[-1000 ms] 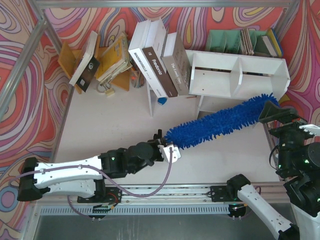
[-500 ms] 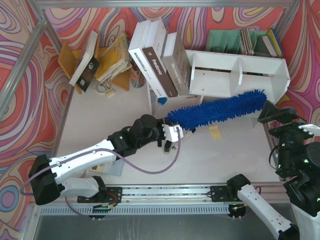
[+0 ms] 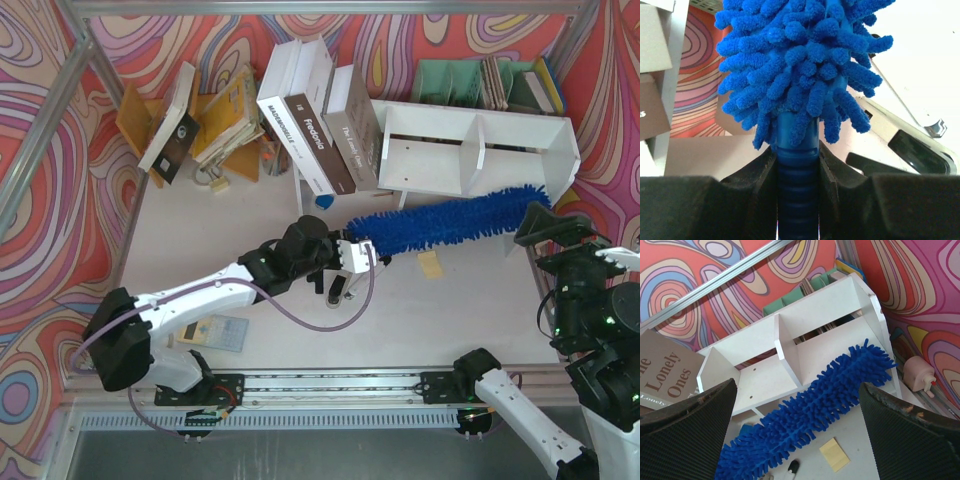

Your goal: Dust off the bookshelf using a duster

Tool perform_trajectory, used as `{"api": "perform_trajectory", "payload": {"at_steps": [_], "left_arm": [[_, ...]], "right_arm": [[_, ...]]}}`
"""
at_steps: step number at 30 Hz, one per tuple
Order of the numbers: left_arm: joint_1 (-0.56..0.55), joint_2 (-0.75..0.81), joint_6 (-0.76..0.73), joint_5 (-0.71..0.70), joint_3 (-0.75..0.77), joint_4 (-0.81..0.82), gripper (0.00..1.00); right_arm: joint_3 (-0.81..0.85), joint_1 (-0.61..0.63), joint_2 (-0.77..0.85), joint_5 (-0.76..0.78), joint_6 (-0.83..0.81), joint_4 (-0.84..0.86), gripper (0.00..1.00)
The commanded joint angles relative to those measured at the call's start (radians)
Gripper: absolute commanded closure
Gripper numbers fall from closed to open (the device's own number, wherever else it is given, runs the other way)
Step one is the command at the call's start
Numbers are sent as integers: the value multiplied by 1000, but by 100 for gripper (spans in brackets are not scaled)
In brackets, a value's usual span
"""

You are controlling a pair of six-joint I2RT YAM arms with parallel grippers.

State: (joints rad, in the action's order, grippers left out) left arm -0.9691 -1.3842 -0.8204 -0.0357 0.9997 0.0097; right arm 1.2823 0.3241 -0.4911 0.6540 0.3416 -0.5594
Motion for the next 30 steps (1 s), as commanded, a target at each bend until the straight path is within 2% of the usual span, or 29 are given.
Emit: {"api": "perform_trajectory", "payload": {"at_steps": [1,17,22,26,30], "left_arm": [[4,-49,-6,32,-11,117,100],[-41,-126,38,72,40,200,100],[-69,-61,70,45,2,260,100],[-78,48,117,34,-61,303,100],[-100,112,124,4,-89,289,100]], "right_arm": [[-1,0,-16,11,1,6,5],[9,-2,-24,11,-13,10,5],[12,0,-21,15,-13,2,5],[9,0,-16,17,-14,0,5],[5,-1,-17,13,-9,0,5]]}}
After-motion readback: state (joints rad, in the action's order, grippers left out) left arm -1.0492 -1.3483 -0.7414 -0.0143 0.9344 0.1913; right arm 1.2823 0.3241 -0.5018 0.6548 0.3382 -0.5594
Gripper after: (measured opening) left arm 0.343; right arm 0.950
